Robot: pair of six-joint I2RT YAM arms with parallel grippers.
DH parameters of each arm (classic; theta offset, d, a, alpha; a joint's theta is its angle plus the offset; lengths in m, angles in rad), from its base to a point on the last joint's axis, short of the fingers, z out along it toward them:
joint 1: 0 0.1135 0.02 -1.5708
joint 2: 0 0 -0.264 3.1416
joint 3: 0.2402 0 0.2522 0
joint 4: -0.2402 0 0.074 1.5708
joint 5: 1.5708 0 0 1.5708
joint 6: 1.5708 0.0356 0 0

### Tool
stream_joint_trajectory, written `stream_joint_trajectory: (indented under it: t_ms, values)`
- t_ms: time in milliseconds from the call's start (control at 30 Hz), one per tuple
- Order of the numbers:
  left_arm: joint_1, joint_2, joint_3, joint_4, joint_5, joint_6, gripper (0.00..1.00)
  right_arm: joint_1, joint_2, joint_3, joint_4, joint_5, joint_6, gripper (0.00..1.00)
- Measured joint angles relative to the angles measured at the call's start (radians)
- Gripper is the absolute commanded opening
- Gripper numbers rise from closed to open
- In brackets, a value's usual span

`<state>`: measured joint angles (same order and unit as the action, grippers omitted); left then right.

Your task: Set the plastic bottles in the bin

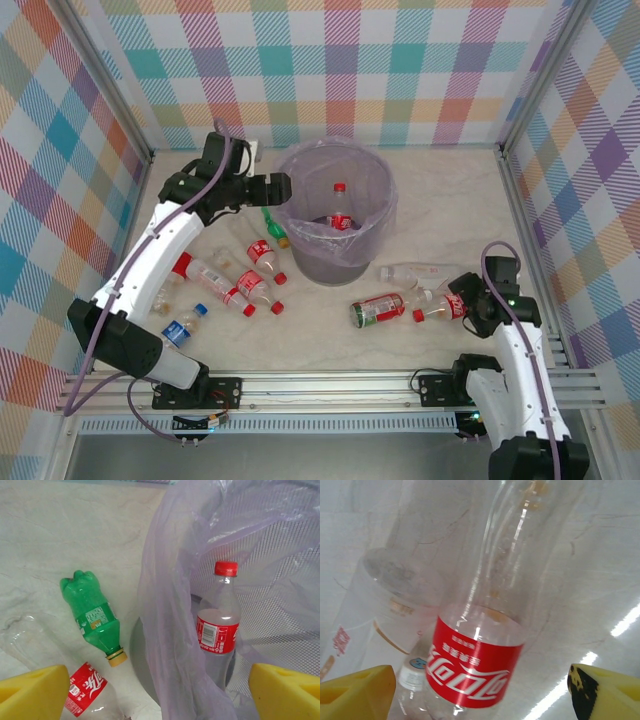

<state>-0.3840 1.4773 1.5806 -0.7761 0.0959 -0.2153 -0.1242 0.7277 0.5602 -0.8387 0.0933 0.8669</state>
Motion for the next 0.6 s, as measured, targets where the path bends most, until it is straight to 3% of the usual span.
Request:
stream_joint_trajectory:
  t_ms: [233,600]
  values:
    - [0.001,0.012,-0.007,0.005,0.024,0.000,0.91,-0.089,0.039,-0.031,0.097,-0.110,-0.039,0.85]
    - [0.007,0.012,-0.008,0.014,0.026,0.000,0.91,-0.132,0.074,-0.119,0.175,-0.175,-0.045,0.81]
